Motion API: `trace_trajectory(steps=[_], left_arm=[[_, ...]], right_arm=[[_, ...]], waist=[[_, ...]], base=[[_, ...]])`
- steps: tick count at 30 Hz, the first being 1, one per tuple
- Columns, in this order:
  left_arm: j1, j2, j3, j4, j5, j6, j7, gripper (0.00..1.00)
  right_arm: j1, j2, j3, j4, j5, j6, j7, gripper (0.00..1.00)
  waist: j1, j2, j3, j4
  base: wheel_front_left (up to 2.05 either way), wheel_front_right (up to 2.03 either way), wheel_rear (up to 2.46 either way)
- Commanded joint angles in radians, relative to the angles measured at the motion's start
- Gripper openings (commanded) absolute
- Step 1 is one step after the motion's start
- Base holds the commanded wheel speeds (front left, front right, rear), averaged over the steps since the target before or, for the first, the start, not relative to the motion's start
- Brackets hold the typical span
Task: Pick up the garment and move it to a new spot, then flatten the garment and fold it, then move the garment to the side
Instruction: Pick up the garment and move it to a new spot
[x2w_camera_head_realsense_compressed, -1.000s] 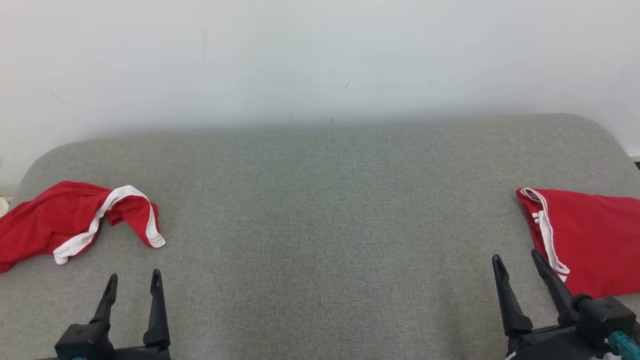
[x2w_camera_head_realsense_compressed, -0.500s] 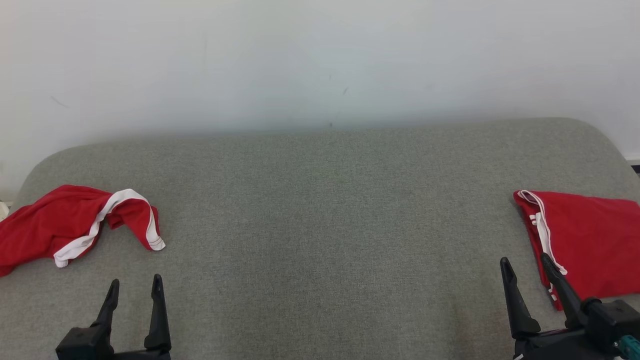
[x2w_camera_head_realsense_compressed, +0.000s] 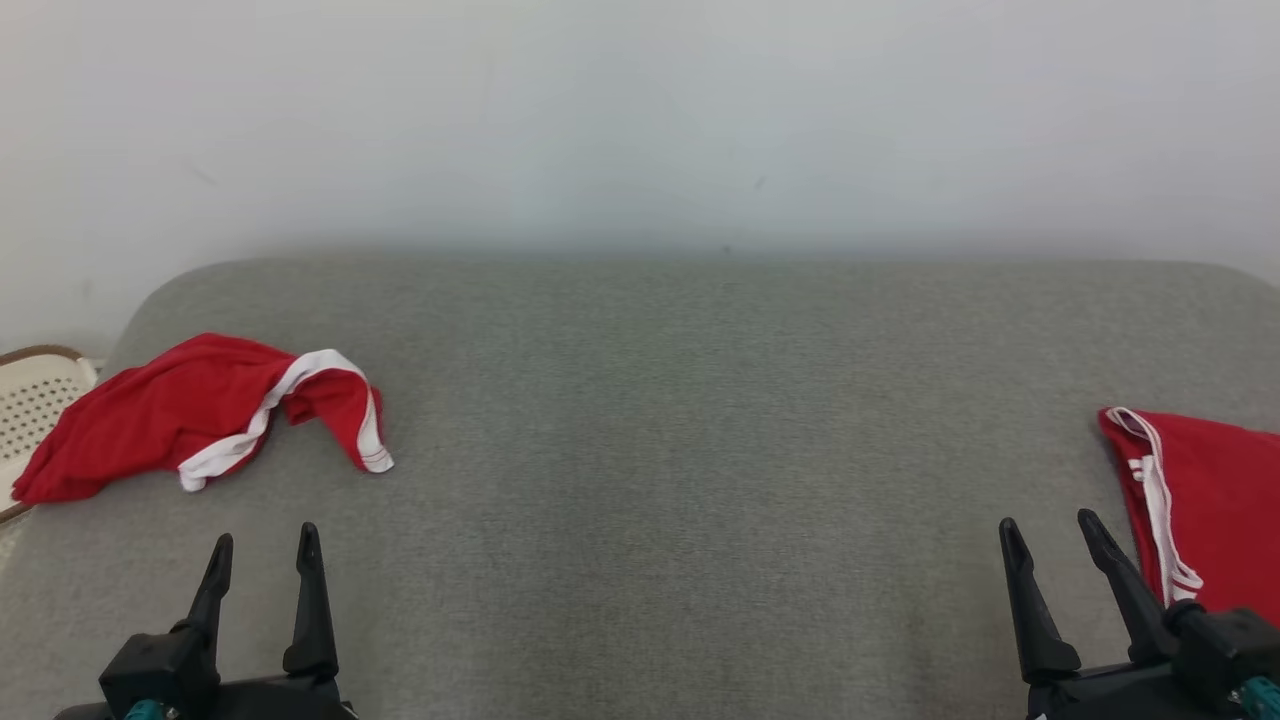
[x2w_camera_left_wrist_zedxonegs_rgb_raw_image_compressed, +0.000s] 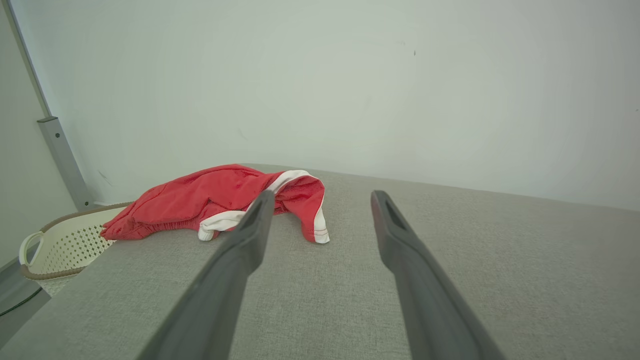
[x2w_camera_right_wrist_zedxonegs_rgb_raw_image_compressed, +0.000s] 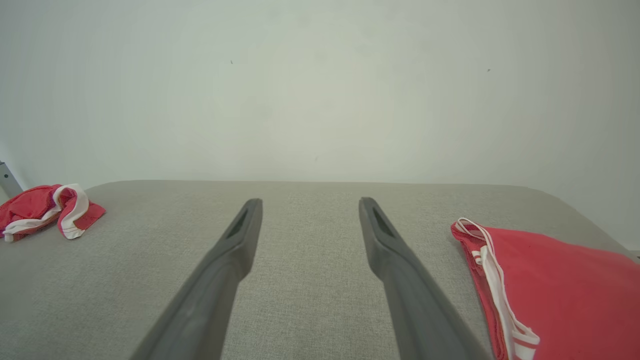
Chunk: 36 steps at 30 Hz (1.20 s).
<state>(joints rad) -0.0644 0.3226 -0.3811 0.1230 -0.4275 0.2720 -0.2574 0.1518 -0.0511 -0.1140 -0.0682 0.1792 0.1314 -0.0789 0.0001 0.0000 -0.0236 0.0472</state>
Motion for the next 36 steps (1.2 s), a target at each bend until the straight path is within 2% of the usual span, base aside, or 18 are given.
trace_trajectory(steps=[1,5,7,10,16,26,31,36], left_arm=[[-0.009,-0.001,0.009,0.005,0.006,0.000,-0.007,1.00],[-0.004,-0.011,0.015,0.005,0.006,-0.003,-0.009,1.00],[0.001,-0.012,0.019,0.005,0.006,-0.001,-0.008,1.00],[0.015,-0.022,0.027,0.003,0.005,-0.003,-0.008,1.00],[0.026,-0.036,0.047,-0.006,0.012,-0.015,-0.008,1.00],[0.025,-0.055,0.089,-0.019,0.024,-0.042,-0.008,1.00],[-0.005,-0.060,0.110,-0.033,0.031,-0.042,-0.008,1.00],[-0.122,-0.020,0.143,-0.081,0.040,-0.052,0.010,1.00]], right_arm=[[-0.006,0.000,0.010,0.000,0.007,-0.001,0.001,1.00],[-0.010,0.000,0.024,-0.006,0.016,-0.001,0.002,1.00],[-0.013,0.000,0.032,-0.007,0.017,-0.001,0.003,1.00],[-0.016,0.000,0.047,-0.002,0.025,-0.001,0.002,1.00],[-0.020,0.000,0.055,0.011,0.038,-0.001,-0.006,1.00],[-0.025,-0.001,0.066,0.024,0.045,-0.001,-0.013,1.00],[-0.027,-0.001,0.064,0.022,0.047,-0.001,-0.010,1.00],[-0.041,-0.001,0.068,0.005,0.036,-0.001,0.001,1.00]], waist=[[-0.0001,0.0000,0.001,0.078],[-0.0001,0.0000,0.001,0.166],[-0.0001,0.0000,0.002,0.185],[-0.0001,0.0000,0.000,0.259],[-0.0001,0.0000,-0.004,0.331],[-0.0001,0.0000,-0.004,0.350],[-0.0001,0.0000,0.004,0.352],[-0.0001,0.0000,0.032,0.343]], base=[[0.00,0.00,0.00],[0.00,0.00,0.00],[0.00,0.00,0.00],[0.00,0.00,0.00],[0.00,0.00,0.00],[0.00,0.00,0.00],[0.00,0.00,0.00],[0.00,0.00,0.00]])
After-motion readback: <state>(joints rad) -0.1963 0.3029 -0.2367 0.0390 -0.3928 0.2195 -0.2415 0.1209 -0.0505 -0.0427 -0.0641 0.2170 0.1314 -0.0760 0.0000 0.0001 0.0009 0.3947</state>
